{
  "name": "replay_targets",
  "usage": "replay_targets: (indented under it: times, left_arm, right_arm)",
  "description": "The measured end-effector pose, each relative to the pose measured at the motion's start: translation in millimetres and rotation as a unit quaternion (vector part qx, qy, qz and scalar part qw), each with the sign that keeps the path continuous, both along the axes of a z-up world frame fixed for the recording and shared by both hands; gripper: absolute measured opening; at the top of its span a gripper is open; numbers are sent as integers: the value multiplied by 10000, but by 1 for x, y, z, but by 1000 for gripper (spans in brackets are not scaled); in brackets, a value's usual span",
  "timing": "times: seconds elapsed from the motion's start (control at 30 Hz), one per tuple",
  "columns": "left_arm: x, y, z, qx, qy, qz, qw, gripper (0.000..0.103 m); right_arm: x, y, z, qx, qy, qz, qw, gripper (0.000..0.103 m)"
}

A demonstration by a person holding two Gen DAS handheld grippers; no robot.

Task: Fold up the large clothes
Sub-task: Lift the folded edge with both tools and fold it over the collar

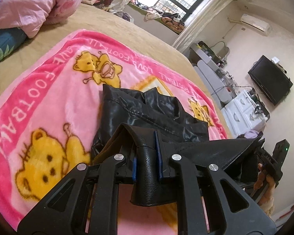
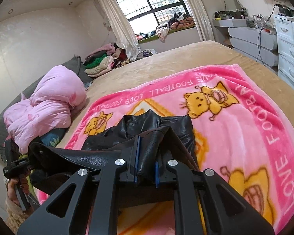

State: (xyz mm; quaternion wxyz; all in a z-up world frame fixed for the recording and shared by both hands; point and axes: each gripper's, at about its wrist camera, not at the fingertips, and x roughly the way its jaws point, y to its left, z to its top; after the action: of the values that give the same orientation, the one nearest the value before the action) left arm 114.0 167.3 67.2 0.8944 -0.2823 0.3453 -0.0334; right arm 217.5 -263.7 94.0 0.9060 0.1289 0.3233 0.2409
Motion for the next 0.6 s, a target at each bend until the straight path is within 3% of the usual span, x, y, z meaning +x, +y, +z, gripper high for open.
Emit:
replay_targets:
  times: [0.6]
  left_arm:
    - [64,19,-30,-211,315,433,9983,10]
  right_arm:
    - [63,10,-27,-120,410,-345,9985,14]
